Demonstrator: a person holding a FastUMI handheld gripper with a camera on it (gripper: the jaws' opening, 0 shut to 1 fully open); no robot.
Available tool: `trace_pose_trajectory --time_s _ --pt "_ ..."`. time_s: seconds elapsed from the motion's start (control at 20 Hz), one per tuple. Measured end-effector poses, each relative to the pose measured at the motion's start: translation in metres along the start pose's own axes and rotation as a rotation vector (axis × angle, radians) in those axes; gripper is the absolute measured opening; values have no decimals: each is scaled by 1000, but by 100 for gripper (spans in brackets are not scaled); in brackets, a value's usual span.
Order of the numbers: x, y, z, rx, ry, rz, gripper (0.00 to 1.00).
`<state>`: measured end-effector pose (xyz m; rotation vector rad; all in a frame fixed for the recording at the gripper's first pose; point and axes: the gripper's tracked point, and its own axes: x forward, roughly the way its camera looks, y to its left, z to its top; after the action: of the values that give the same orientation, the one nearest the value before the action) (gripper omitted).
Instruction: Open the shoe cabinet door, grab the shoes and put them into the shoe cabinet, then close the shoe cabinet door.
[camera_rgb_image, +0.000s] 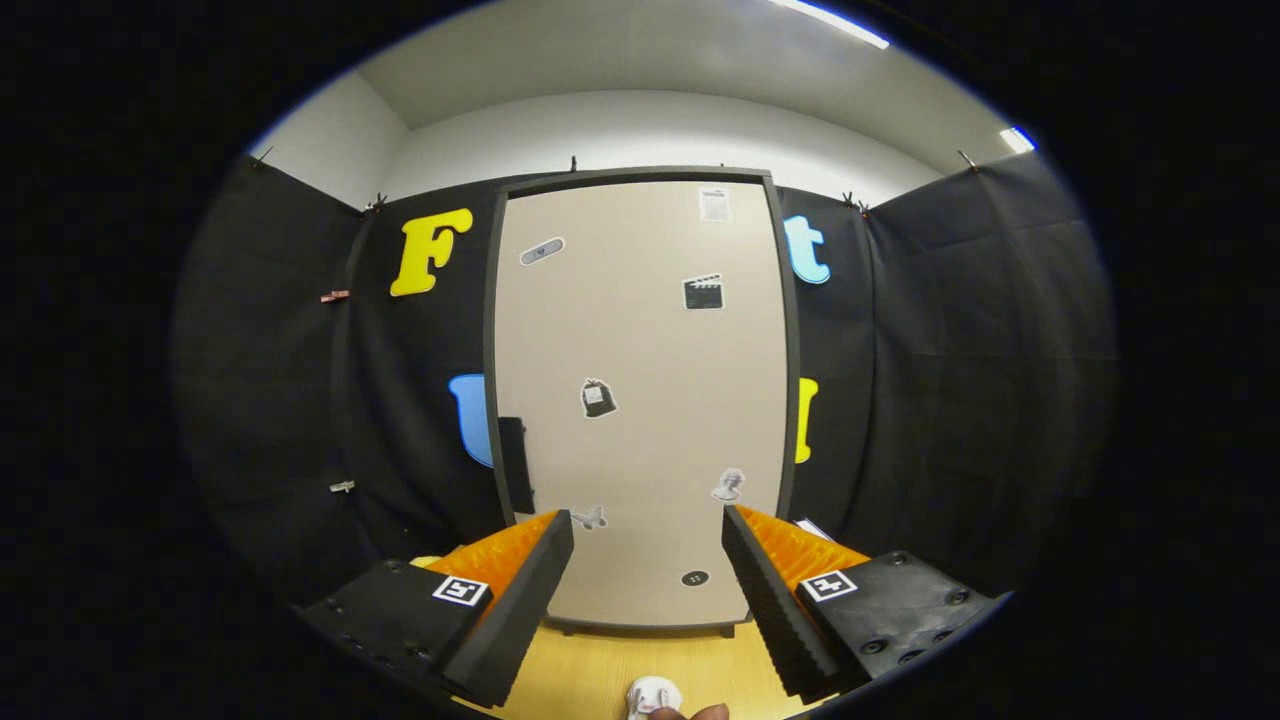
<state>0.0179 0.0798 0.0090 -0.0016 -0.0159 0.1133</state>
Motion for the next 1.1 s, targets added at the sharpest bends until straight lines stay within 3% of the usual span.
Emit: trace_pose_trajectory --time_s 0.2,0.6,1.0,1.1 --pt "34 46 4 11 -9 49 97" --pt "107 116 -21 -23 11 70 97" --pt "180 138 -54 15 53 30 98" --pt "192 139 -60 38 66 17 94"
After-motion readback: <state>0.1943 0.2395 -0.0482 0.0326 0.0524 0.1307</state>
